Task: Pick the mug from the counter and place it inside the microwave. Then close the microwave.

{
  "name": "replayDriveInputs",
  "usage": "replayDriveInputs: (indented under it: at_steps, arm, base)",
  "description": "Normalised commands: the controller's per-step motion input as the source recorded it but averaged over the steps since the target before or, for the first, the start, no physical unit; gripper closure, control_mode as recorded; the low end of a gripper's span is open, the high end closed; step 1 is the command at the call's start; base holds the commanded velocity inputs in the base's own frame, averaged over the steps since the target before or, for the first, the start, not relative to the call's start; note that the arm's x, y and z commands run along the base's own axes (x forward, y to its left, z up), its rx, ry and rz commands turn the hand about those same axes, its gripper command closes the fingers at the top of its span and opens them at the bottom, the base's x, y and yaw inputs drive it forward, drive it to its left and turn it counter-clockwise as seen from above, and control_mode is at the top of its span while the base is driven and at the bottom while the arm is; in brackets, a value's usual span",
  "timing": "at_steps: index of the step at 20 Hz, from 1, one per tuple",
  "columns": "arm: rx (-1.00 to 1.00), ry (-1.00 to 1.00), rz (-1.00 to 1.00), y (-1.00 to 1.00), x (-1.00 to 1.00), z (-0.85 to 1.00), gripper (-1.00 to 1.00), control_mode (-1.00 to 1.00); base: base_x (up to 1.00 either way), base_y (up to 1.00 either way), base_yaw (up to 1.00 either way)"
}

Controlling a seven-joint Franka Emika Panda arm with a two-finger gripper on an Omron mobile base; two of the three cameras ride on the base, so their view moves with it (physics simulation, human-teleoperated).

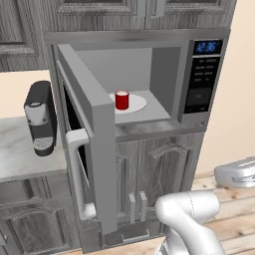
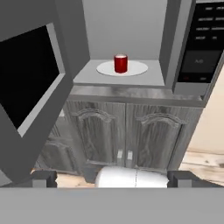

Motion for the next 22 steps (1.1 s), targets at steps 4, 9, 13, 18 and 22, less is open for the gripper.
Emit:
replayDriveInputs:
  at_steps: [4, 9, 13, 18, 22]
  arm:
    - [-0.03, -0.32, -0.03, 0.01, -0.37, -0.01, -1.00, -1.00]
    - [-0.01, -0.21, -0.06, 0.02, -0.78, 0.03, -1.00, -1.00]
    - [-0.01, -0.15, -0.03, 0.23, -0.58, 0.31, -1.00, -1.00]
    - [-0.01, -0.17, -0.02, 0.35, -0.48, 0.48, -1.00, -1.00]
    - [-0.01, -0.17, -0.01, 0.44, -0.19, 0.43, -1.00, -1.00]
  base:
    - [0.00, 0.00, 0.00]
    - [0.00, 0.00, 0.00]
    - [0.00, 0.00, 0.00]
    - [0.00, 0.00, 0.00]
    - [0.00, 0.00, 0.00]
